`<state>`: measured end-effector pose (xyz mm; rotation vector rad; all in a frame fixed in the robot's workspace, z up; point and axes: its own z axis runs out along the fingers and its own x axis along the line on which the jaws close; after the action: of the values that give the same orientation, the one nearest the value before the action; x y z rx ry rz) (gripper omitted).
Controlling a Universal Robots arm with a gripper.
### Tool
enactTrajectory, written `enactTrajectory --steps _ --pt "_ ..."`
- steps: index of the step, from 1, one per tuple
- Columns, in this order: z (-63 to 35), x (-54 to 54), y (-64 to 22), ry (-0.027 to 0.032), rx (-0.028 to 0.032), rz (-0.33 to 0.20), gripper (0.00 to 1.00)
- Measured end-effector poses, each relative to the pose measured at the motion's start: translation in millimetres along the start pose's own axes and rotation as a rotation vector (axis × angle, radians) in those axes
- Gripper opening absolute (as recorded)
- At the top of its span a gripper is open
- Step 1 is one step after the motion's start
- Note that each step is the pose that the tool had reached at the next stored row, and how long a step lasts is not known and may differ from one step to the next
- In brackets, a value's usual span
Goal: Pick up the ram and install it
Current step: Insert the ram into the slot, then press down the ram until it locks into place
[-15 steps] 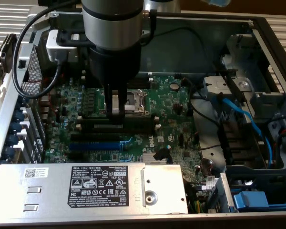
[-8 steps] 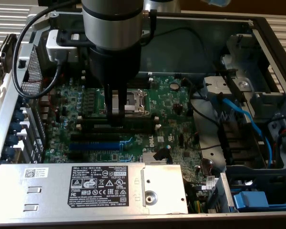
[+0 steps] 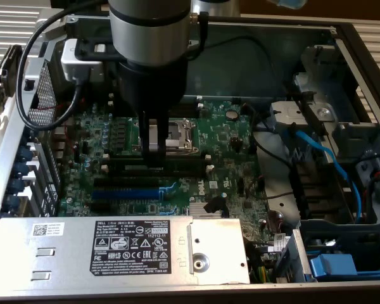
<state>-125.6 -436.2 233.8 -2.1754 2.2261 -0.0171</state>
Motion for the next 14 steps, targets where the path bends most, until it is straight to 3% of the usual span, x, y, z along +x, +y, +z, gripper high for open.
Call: enactTrajectory --steps 5,14 --pt "-11.1 -0.1 -0.3 0.0001 0.0009 0.000 0.27" --pt "-11.2 -0.1 -0.3 0.0000 0.0009 0.000 0.27"
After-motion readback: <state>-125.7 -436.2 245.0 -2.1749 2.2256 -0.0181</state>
